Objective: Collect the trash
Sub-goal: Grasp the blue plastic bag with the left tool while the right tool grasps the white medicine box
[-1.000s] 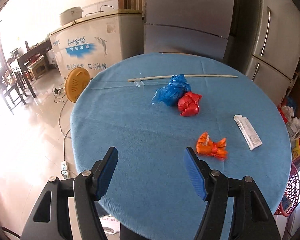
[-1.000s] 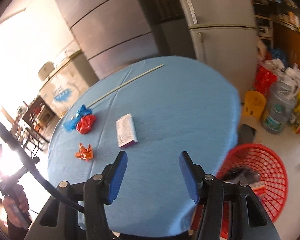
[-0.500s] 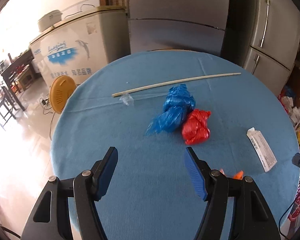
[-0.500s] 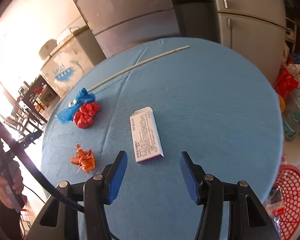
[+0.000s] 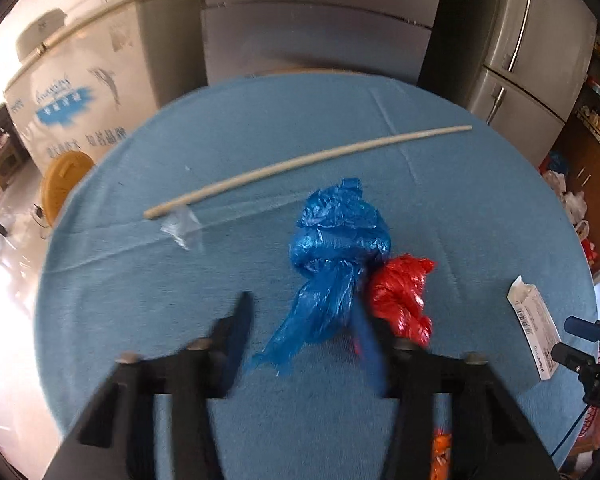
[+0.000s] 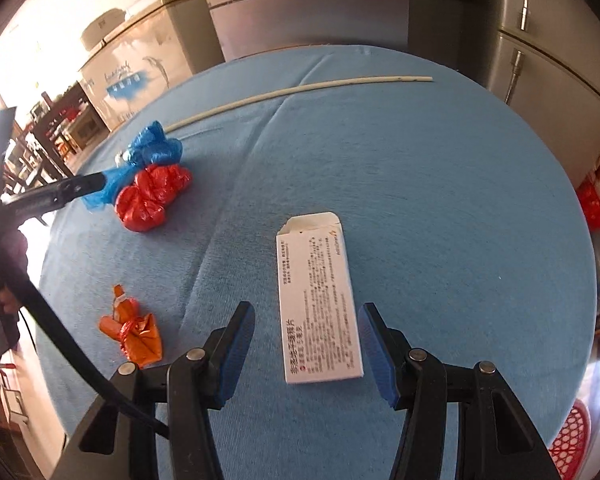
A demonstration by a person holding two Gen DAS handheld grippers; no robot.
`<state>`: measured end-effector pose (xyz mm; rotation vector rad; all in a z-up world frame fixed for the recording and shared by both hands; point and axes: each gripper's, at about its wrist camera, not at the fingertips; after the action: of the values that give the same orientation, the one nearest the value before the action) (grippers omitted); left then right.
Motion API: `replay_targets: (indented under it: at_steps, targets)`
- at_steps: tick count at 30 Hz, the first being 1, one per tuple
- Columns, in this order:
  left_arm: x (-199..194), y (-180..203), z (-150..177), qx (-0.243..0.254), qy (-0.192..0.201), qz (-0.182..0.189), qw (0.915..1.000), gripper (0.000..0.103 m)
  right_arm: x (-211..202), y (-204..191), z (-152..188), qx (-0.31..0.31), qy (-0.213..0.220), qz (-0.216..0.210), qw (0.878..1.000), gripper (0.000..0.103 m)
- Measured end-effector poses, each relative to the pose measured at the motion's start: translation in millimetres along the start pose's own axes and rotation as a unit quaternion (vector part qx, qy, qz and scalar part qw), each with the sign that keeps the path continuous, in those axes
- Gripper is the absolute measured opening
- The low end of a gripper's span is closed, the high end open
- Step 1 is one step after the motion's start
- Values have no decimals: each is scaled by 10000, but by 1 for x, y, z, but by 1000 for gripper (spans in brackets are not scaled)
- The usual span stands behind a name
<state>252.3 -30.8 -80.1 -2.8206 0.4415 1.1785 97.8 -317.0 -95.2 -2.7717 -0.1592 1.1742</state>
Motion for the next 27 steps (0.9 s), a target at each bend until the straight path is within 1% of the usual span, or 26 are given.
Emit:
replay_targets:
  at_steps: [1,3,4,5,7,9,10,11,12,13,16,22,24,27]
  targets:
    - [5,-1,0,-49,-52,88,9999,30,3,-1,0,-26,-12,31,10000,58]
    - [10,-1,0,-138,-33,257,9996,24,9,-4,-1,-75,-45,78,9999,58]
    - [11,0,-1,-157,-4,300,9994,21,11,-6,-1,-89,-72,94,9999,58]
    - [11,1,-1,-149,17,326,9994,15,14,-7,-1,-102,-95,107,9998,58]
    - [8,4,0,-126,72,318,9994,11,19,-10,0,-157,-120,126,9997,57]
    - [4,4,1,-99,122,230,9996,7,20,-15,1,-311,-32,242,9992,38]
    - [1,4,2,-102,149,180,9997,6,20,-18,2,-396,-24,274,9988,38]
    - [-3,3,4,-121,168,142,9997,4,19,-20,2,-455,1,277,9986,34]
    - [-6,0,5,-156,179,121,9996,4,17,-21,3,-466,29,264,9986,27]
    - [-11,-3,6,-219,196,115,9995,3,16,-22,4,-490,36,252,9985,25]
    - [-29,-10,9,-307,289,26,9991,2,7,-26,7,-564,129,261,9980,24]
    - [-76,-12,28,-203,404,-26,9990,2,-17,-22,13,-493,300,156,9982,24]
    - [-91,-6,35,-137,437,32,9989,2,-25,-16,16,-317,295,20,9991,24]
    - [-117,8,54,-4,409,198,9990,2,-34,-3,19,61,289,-294,9991,25]
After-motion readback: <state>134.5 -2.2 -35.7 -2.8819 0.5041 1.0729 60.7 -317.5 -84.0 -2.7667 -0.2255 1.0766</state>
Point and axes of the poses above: each gripper's, at about its wrist camera, not at the fingertips, and x roughly the way its jaws point, y to its right, z to its underside, and after that the axes turned 13 degrees about y, right-handed
